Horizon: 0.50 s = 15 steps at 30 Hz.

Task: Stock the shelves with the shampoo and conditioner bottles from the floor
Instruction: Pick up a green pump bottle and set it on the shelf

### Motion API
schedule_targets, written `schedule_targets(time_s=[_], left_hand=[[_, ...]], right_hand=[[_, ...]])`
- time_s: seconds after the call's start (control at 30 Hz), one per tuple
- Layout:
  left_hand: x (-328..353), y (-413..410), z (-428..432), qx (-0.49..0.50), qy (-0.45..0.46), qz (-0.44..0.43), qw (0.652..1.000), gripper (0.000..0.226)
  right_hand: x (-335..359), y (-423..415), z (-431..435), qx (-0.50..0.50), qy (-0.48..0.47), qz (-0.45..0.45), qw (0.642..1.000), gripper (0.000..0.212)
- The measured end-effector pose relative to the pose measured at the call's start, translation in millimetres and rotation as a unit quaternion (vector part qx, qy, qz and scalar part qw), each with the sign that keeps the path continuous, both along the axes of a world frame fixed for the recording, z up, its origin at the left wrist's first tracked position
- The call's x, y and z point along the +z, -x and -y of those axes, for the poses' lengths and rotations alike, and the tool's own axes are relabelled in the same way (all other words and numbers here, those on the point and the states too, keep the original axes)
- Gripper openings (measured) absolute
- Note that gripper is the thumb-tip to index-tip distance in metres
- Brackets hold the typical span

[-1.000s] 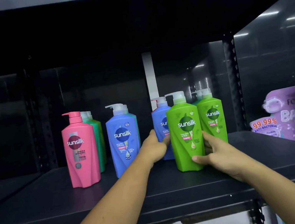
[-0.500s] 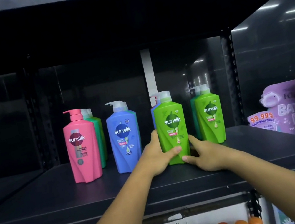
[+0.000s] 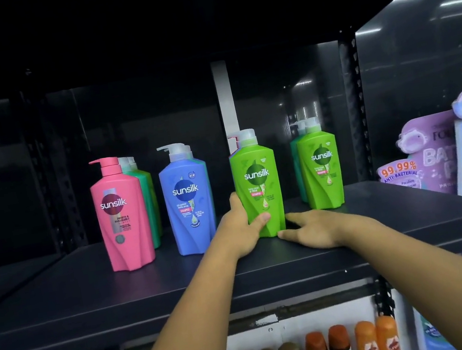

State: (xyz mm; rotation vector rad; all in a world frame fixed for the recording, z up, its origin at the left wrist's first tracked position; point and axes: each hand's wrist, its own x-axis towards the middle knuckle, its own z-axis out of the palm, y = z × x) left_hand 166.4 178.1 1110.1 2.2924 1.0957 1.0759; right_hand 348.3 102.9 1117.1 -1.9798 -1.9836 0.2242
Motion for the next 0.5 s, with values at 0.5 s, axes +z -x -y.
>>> schedule_targets(time_s=[0.5], left_hand=[[3, 3, 5, -0.006, 0.008, 0.01, 1.0, 0.068]], right_hand=[[11, -54, -35, -0.242, -0.266, -0.282, 0.889, 0.06]])
